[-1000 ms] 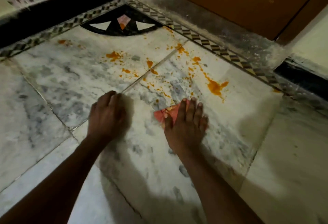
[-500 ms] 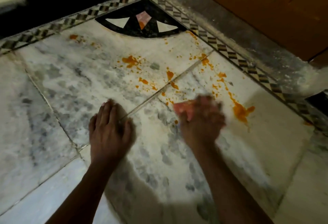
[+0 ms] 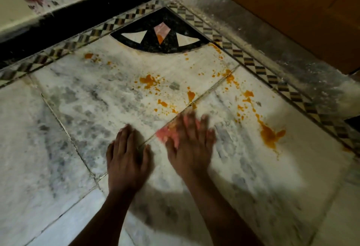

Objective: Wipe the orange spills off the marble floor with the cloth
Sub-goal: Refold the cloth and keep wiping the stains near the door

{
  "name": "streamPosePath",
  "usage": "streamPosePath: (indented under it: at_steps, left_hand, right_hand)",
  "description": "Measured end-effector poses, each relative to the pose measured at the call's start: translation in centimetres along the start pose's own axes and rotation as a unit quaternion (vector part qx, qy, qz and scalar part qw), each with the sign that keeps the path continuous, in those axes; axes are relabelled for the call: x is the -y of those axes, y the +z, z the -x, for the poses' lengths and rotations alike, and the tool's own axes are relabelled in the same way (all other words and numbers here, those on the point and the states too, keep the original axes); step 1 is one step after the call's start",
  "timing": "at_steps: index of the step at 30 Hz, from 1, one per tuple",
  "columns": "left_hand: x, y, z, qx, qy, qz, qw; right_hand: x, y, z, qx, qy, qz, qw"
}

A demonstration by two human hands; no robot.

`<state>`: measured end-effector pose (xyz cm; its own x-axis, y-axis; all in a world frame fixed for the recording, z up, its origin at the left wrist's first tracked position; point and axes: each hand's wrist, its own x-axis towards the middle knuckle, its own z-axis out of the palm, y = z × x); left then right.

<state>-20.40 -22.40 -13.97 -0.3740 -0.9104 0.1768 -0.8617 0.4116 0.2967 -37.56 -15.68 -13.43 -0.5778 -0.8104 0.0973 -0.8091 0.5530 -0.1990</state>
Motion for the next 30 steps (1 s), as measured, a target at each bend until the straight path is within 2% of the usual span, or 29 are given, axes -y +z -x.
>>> streamPosePath:
  at_steps: [1,3,6,8,9,11,13,14,16,18,20,22,24,28,30]
  left_hand:
    - [-0.1,-0.2,-0.1,0.002,-0.003,-0.005,1.000]
    - [-0.4,-0.4,-0.1,0.007,-0.009,-0.011,1.000]
    - [-0.7,-0.3,-0.2,0.008,-0.012,-0.010,1.000]
    - [-0.4,-0.1,-0.1,0.011,-0.011,-0.012,1.000]
    - [-0.3,0.1,-0.2,0.006,-0.007,-0.011,1.000]
    - [-0.3,0.0,-0.2,0.008,-0.007,-0.014,1.000]
    - [-0.4,-0.5,-0.2,0.012,-0.011,-0.002,1.000]
    - [-0.5,-0.7,-0.1,0.014,-0.009,0.003,1.000]
    - [-0.4,-0.6,-0.2,0.013,-0.010,0.008,1.000]
    - [-0.2,-0.4,-0.5,0.010,-0.015,0.007,1.000]
    - [-0.2,-0.3,-0.4,0.022,-0.015,0.000,1.000]
    - [-0.3,-0.4,-0.4,0.020,-0.015,0.002,1.000]
    - [-0.2,-0.5,-0.4,0.017,-0.013,0.010,1.000]
    - [0.0,-0.4,-0.5,0.013,-0.017,0.013,1.000]
    - [-0.3,-0.5,-0.4,0.016,-0.015,0.015,1.000]
  right_hand:
    - [-0.7,-0.9,2.4,0.008,-0.033,-0.003,0.999]
    - [-4.0,-2.0,5.4,0.014,-0.031,0.004,0.999]
    - [-6.8,-0.9,0.5,-0.024,0.108,0.028,0.993]
    - [-4.0,0.8,-4.9,-0.055,0.186,0.004,0.981]
    - [-2.1,1.1,-6.8,-0.055,0.183,-0.005,0.982]
    - [0.7,1.3,-7.0,-0.031,0.076,-0.001,0.997]
    - [0.3,0.0,-3.6,0.002,-0.067,0.013,0.998]
    - [-1.2,-0.5,-1.7,0.014,-0.108,0.026,0.994]
    - [-4.5,-0.8,-1.5,0.024,-0.105,0.046,0.993]
    - [-5.5,-0.3,-5.0,0.008,0.003,0.045,0.999]
    - [-3.8,0.8,-9.3,-0.011,0.096,0.034,0.995]
    - [-0.8,1.6,-12.0,-0.001,0.108,0.025,0.994]
    - [1.6,1.7,-11.7,0.013,0.070,0.036,0.997]
    - [0.7,0.2,-5.2,0.061,-0.131,0.055,0.988]
    - [-1.7,-0.8,-3.6,0.076,-0.131,0.064,0.986]
